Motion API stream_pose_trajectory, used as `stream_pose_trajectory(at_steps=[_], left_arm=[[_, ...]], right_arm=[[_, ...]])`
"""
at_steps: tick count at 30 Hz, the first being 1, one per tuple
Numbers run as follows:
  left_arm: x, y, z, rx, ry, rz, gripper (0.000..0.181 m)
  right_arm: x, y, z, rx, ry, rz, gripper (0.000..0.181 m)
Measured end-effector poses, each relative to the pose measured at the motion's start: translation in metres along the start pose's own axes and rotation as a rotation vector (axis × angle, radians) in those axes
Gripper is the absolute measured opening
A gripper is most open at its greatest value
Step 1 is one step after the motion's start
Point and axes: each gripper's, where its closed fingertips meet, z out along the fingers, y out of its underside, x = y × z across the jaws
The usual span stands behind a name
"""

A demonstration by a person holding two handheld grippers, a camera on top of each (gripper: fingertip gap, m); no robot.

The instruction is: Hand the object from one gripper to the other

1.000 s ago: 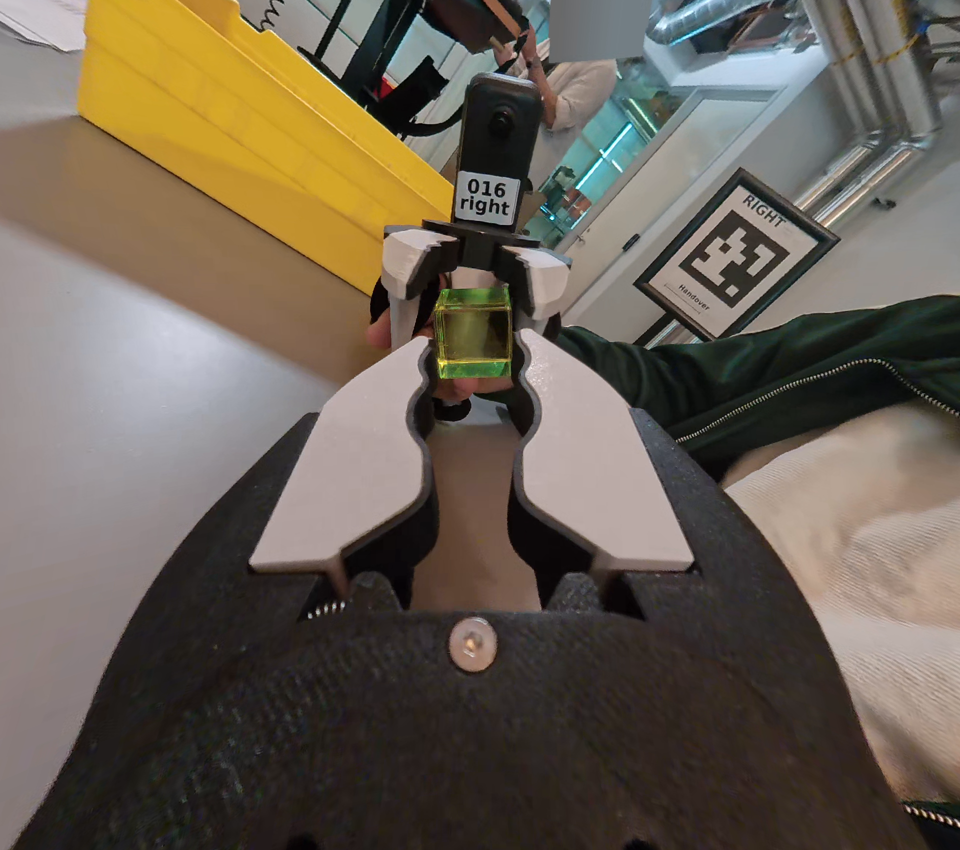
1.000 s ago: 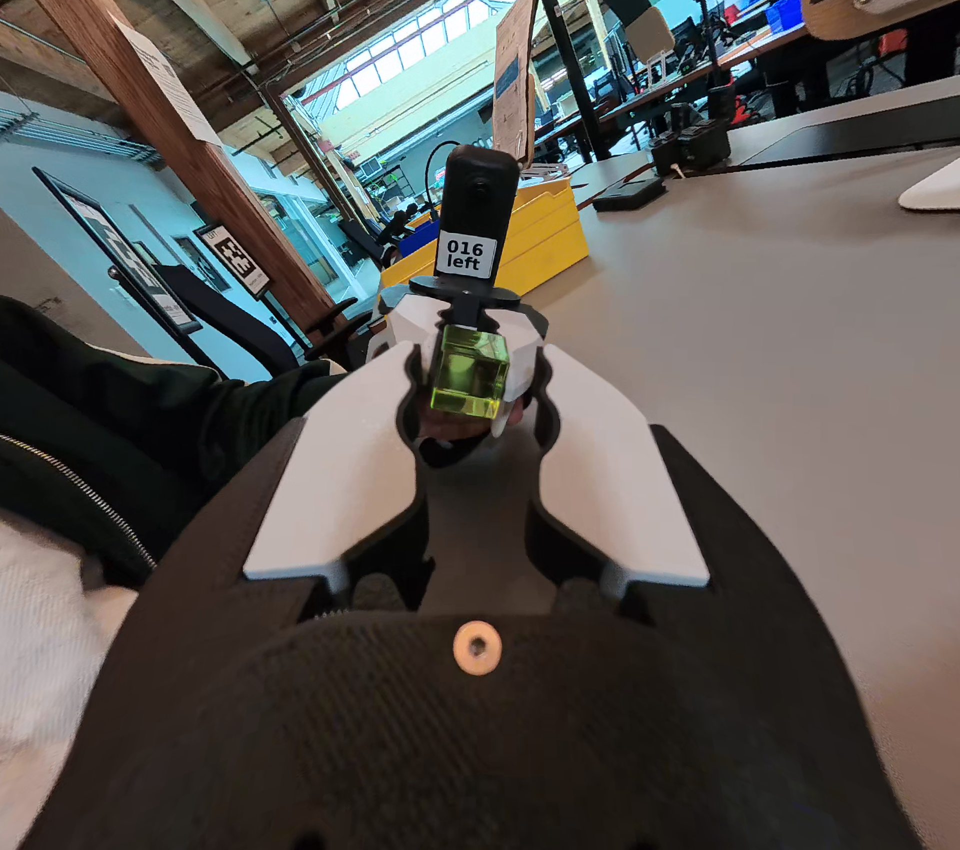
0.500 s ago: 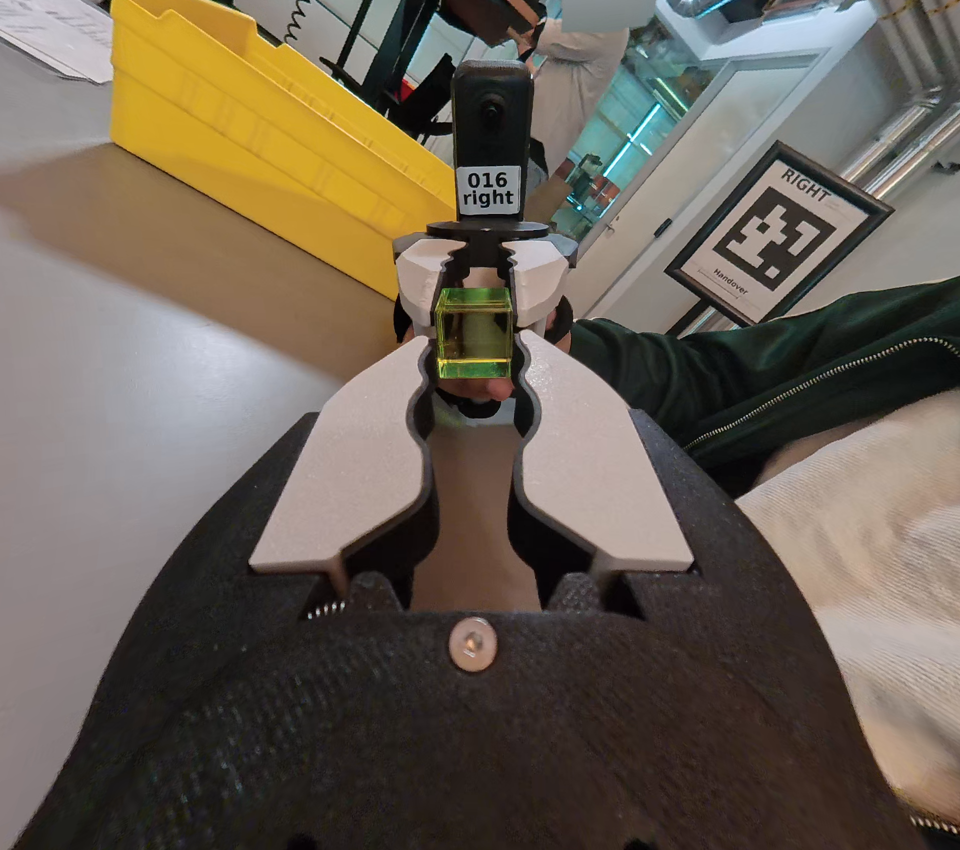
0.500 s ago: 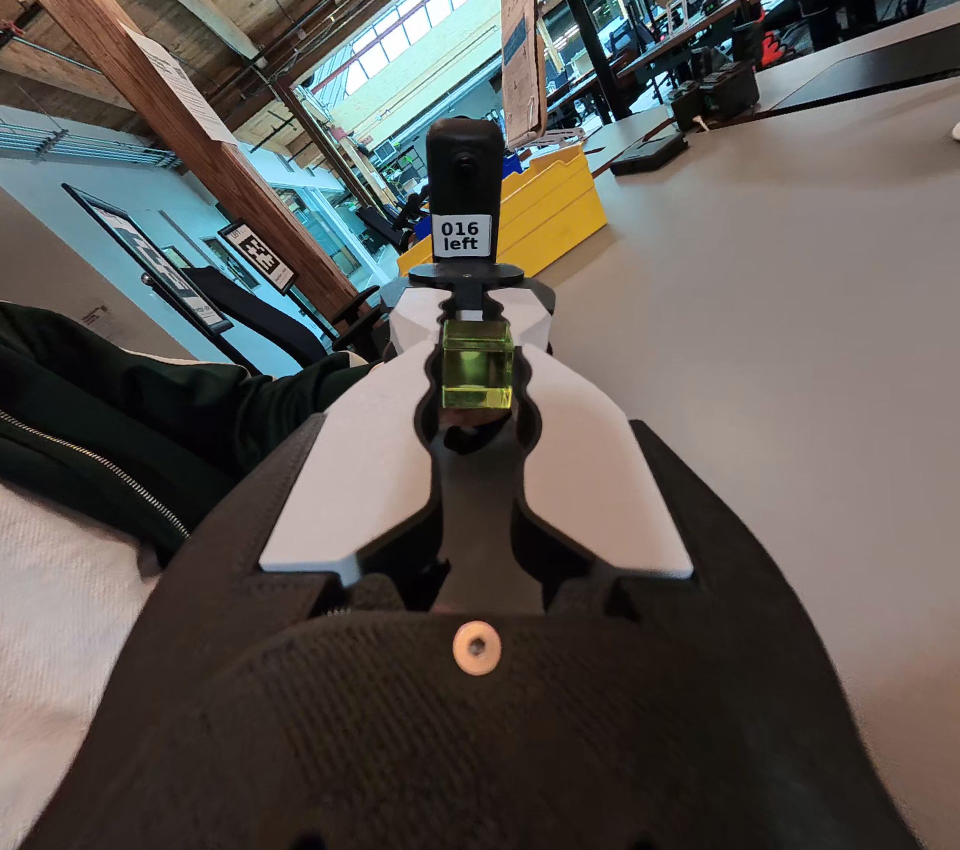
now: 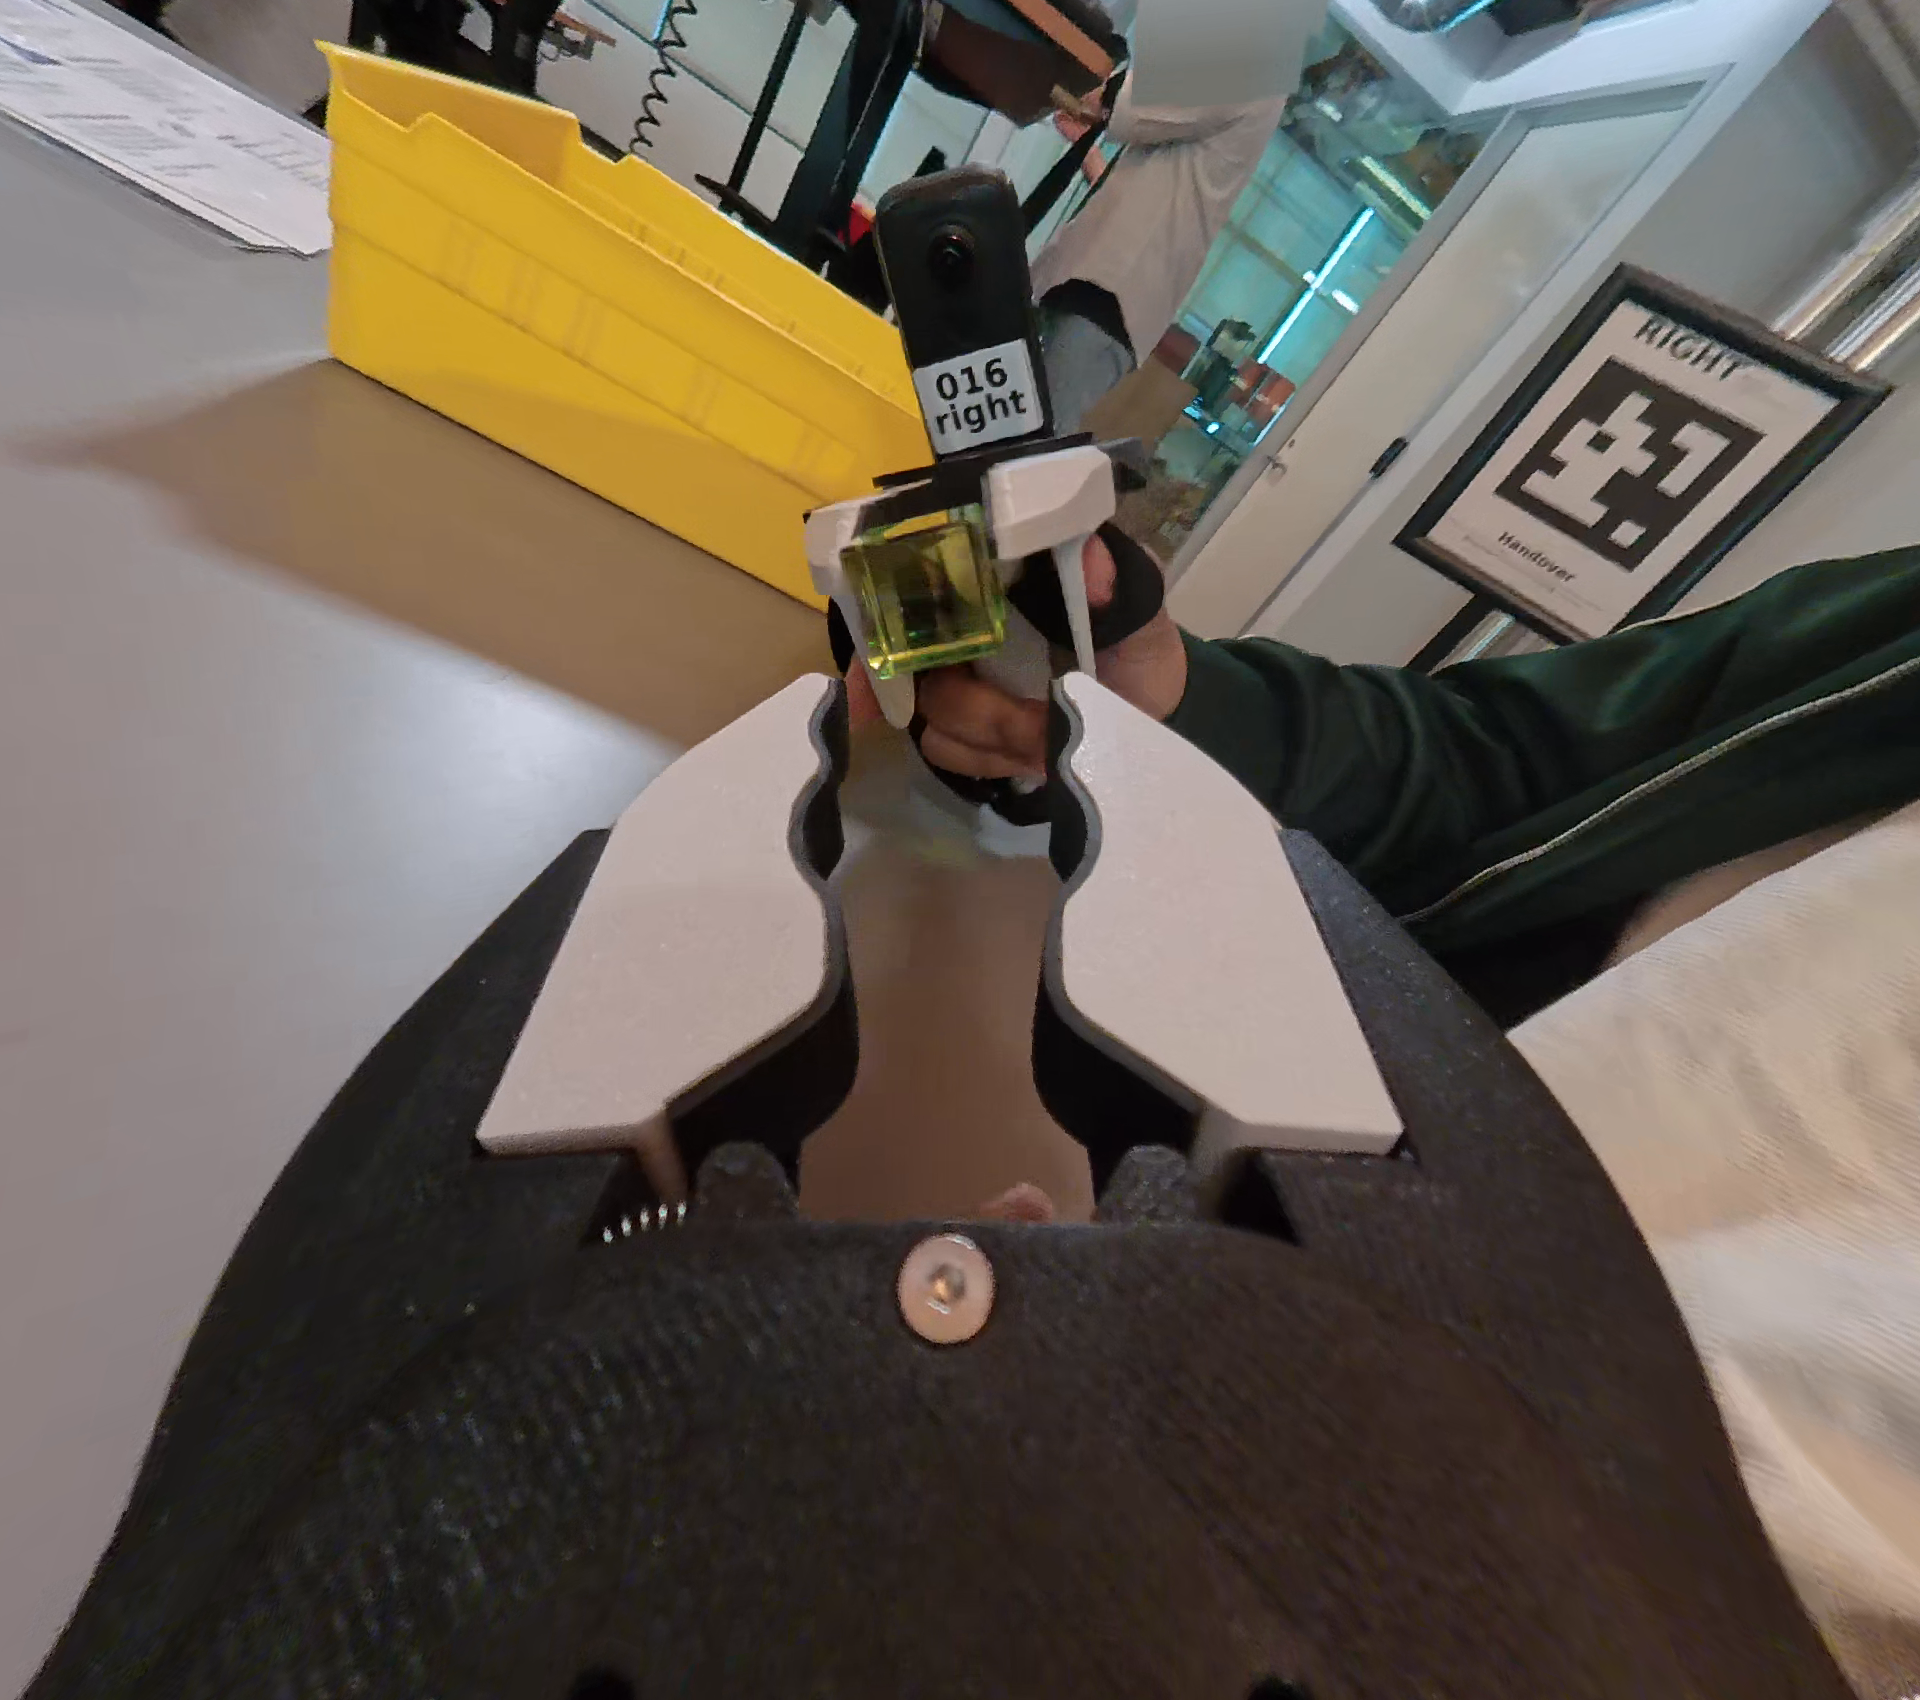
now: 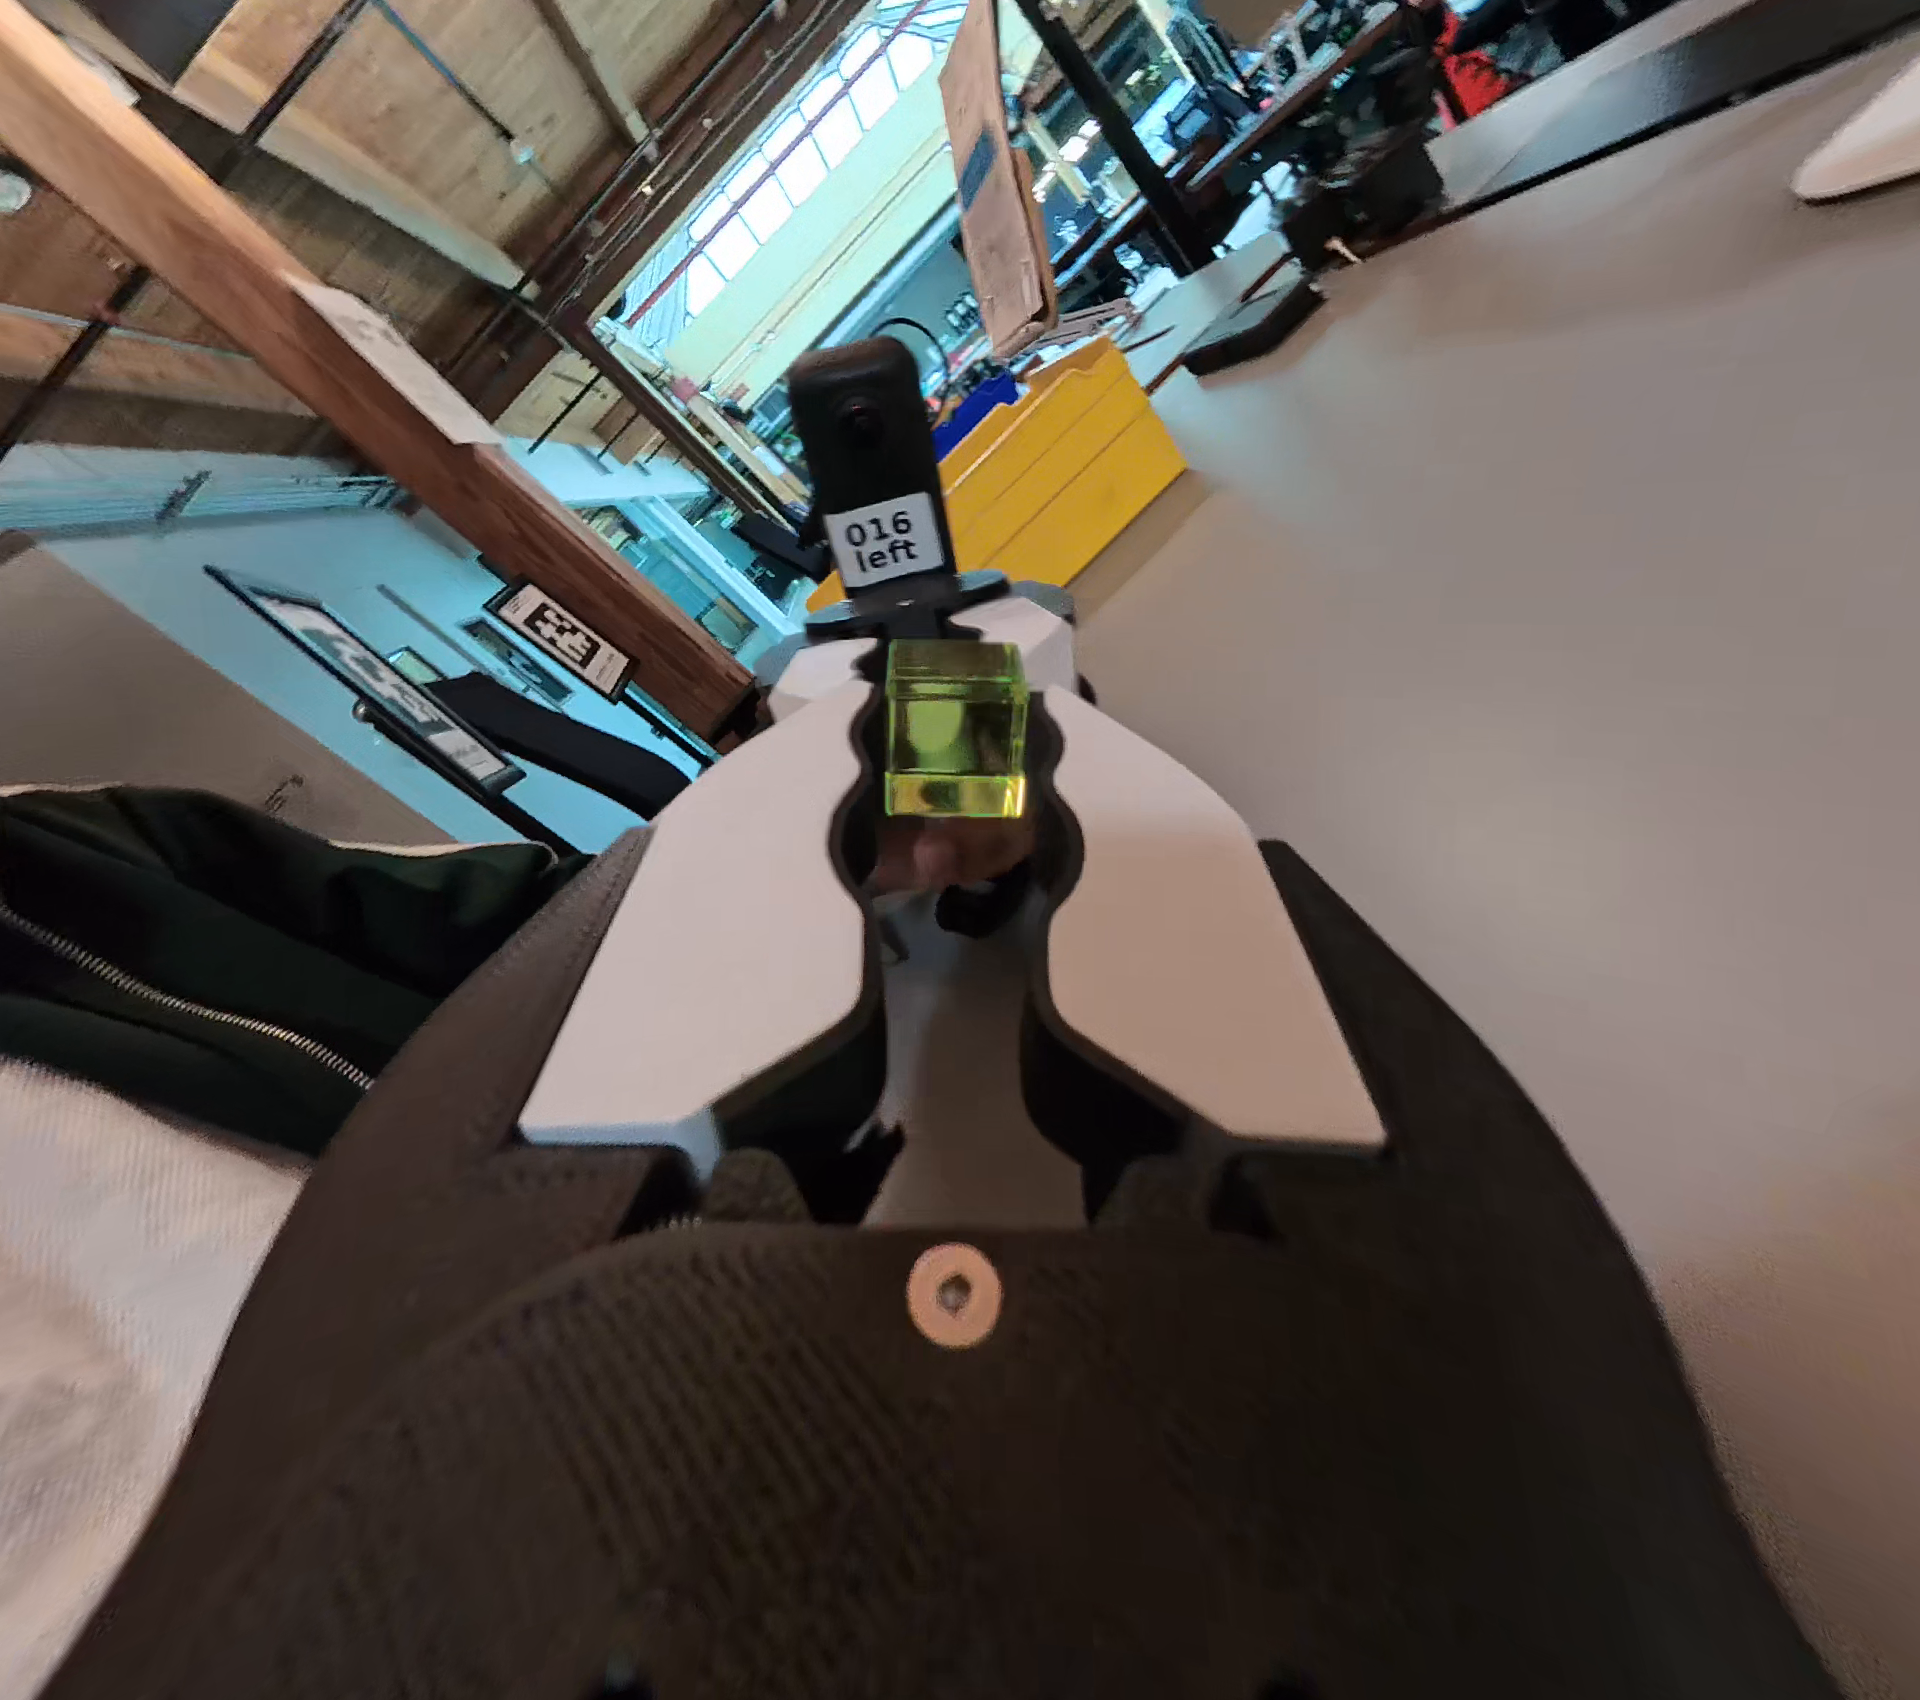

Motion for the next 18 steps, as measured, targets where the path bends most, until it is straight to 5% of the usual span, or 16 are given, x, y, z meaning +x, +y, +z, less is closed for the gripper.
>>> stream_pose_trajectory(at_steps=[9,18], left_arm=[[-0.012,0.0,-0.004,-0.015,-0.108,0.079,0.028],[-0.027,0.013,-0.007,-0.051,-0.114,-0.206,0.042]], right_arm=[[0.017,-0.003,-0.006,0.006,0.123,-0.035,0.026],[0.034,0.016,-0.003,-0.32,0.548,-0.738,0.027]])
